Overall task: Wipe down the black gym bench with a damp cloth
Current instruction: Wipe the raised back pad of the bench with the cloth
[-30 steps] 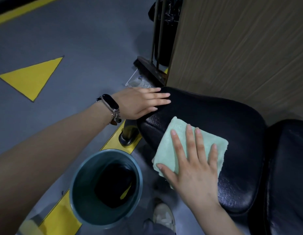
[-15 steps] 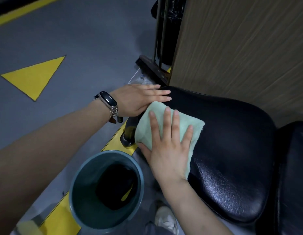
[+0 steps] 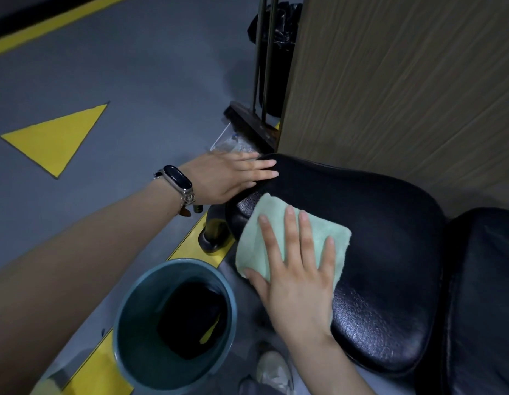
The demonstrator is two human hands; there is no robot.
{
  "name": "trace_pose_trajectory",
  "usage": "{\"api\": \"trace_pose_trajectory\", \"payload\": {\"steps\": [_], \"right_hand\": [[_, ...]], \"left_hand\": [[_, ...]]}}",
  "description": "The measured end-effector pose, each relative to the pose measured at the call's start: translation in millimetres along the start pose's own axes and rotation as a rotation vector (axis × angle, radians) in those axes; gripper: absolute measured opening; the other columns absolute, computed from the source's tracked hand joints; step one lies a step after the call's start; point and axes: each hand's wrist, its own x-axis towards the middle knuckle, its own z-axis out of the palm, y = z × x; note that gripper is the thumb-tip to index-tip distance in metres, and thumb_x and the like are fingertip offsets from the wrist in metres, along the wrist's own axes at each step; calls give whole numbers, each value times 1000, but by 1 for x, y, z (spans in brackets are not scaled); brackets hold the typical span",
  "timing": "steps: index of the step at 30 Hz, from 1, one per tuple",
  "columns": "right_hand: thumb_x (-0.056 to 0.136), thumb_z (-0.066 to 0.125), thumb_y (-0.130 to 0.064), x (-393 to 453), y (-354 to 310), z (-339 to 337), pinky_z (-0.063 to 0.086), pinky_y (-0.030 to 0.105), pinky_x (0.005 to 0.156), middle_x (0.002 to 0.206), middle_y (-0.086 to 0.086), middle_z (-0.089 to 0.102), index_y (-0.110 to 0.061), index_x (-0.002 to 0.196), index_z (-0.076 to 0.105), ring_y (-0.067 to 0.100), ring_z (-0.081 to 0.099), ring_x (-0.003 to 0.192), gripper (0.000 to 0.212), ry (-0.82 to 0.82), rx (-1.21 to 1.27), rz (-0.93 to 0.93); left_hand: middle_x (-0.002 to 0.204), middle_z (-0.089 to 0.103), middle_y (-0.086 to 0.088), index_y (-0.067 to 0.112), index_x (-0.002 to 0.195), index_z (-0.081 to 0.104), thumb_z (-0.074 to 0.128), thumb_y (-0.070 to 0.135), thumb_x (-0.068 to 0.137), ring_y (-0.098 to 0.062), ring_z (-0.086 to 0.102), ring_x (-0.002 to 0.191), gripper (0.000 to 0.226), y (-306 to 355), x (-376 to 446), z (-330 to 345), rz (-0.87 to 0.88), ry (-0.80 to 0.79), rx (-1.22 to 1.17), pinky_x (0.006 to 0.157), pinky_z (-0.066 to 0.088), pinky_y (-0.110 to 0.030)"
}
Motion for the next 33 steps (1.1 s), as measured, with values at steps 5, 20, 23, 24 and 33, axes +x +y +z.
{"api": "trace_pose_trajectory", "payload": {"steps": [5, 20, 23, 24, 33], "right_hand": [[77, 57, -60, 6, -8, 2, 17, 61, 107, 154, 15, 29, -25, 150, 27, 33, 26, 143, 87, -3, -9, 5], [84, 43, -63, 1, 17, -3, 17, 57, 110, 158, 11, 22, -28, 151, 25, 28, 18, 146, 78, -64, 39, -128], [82, 34, -64, -13, 36, -10, 18, 56, 110, 157, 10, 25, -28, 149, 31, 28, 21, 145, 76, -96, 88, -121], [80, 34, -65, -17, 43, -11, 18, 56, 110, 156, 10, 26, -29, 148, 33, 27, 22, 145, 77, -103, 108, -121], [82, 37, -73, -60, 108, -25, 13, 54, 112, 157, 7, 25, -31, 149, 30, 24, 18, 146, 79, -157, 178, -110]], "left_hand": [[150, 34, 8, 28, 145, 33, 16, 35, 98, -18, 36, 135, 51, 3, -1, -1, -2, 31, 11, 99, 26, -25], [148, 38, 1, 22, 142, 39, 24, 33, 98, -23, 39, 134, 48, 23, -2, 2, -89, 32, 30, 100, 41, -43], [149, 37, 2, 25, 143, 38, 24, 36, 98, -21, 36, 136, 48, 42, 2, 2, -111, 9, 25, 101, 37, -43], [149, 37, 2, 25, 143, 38, 23, 37, 98, -21, 35, 136, 49, 49, 4, 2, -108, -2, 21, 102, 36, -43], [155, 21, 10, 32, 147, 26, 17, 44, 96, -11, 15, 142, 53, 133, 30, -3, -80, -48, -96, 111, 14, -36]]}}
